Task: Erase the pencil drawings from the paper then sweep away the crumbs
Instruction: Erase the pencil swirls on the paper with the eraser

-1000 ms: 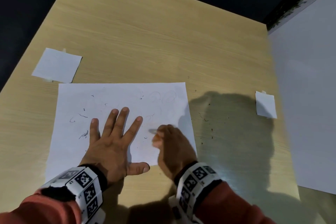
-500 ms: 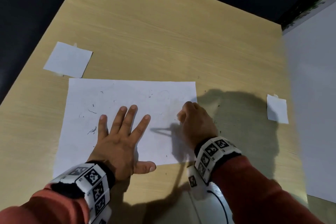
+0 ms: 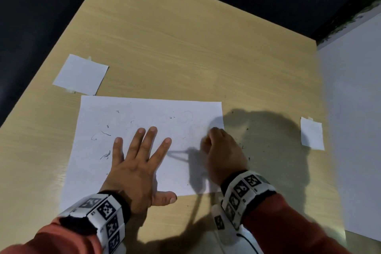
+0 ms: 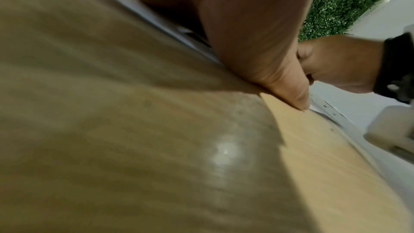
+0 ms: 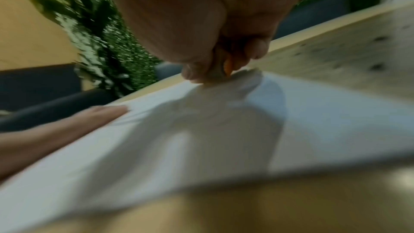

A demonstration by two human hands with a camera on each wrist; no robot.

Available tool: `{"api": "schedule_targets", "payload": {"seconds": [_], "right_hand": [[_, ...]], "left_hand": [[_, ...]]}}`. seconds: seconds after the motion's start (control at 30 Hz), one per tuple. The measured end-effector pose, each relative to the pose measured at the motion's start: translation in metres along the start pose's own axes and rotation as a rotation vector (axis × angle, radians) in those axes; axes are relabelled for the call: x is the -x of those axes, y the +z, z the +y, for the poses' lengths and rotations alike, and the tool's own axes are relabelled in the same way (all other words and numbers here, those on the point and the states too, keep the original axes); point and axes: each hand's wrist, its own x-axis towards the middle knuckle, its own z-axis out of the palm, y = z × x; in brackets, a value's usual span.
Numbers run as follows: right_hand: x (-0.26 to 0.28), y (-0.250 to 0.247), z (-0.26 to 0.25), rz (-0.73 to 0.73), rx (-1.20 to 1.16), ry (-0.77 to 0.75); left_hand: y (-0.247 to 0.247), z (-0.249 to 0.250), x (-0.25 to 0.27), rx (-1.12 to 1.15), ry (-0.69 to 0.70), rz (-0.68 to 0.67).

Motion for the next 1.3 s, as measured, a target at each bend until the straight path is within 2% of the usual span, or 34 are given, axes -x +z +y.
{"api": "schedule_targets", "payload": {"seconds": [0.03,0.1,0.13,0.2,0.27,0.37,0.47,0.53,0.57,0.63,0.73,0.87,1.17,1.23,1.3], "right_hand": [[0.013,0.007,-0.017,-0.062,-0.047,-0.080],[0.034,0.021,-0.040,-0.244,-0.163,-0.146],[0.036,0.025,-0.040,-0.258,-0.176,-0.149],[0.020,0.020,-0.019,-0.139,-0.096,-0.041],[0.003,0.006,0.019,0.008,-0.031,0.140],[-0.008,-0.013,0.054,0.029,0.014,0.259],[0.008,-0.005,0.034,0.054,-0.062,0.188],[0.030,0.010,0.014,-0.027,-0.051,-0.006],[0.034,0.015,0.014,-0.058,-0.030,-0.057],[0.019,0.010,0.030,-0.016,-0.016,0.025],[-0.003,-0.009,0.052,0.082,-0.044,0.283],[0.008,-0.007,0.037,0.046,-0.025,0.231],[0.014,-0.007,0.040,0.155,-0.229,0.320],[0.019,-0.009,0.041,0.181,-0.237,0.269],[0.027,-0.003,0.032,0.159,-0.207,0.132]], "left_hand": [[-0.001,-0.001,0.000,0.003,0.007,-0.007],[-0.001,-0.002,-0.001,0.002,0.037,-0.002],[-0.001,-0.001,-0.002,-0.007,0.044,0.006],[-0.001,-0.003,-0.002,0.005,0.039,0.023],[0.000,-0.001,0.000,0.014,0.041,0.022],[0.001,-0.001,0.000,0.023,0.036,0.042],[0.002,-0.002,0.000,0.028,0.033,0.053],[0.002,-0.003,0.000,0.025,0.041,0.056],[0.002,-0.002,-0.001,0.020,0.044,0.058],[0.003,-0.003,-0.001,0.017,0.041,0.071],[0.003,-0.002,-0.001,0.013,0.045,0.065],[0.003,-0.002,-0.001,0.015,0.043,0.056],[0.000,-0.002,-0.001,0.023,0.036,0.040],[0.000,-0.003,-0.001,0.031,0.035,0.033],[0.000,-0.002,-0.001,0.032,0.038,0.034]]}}
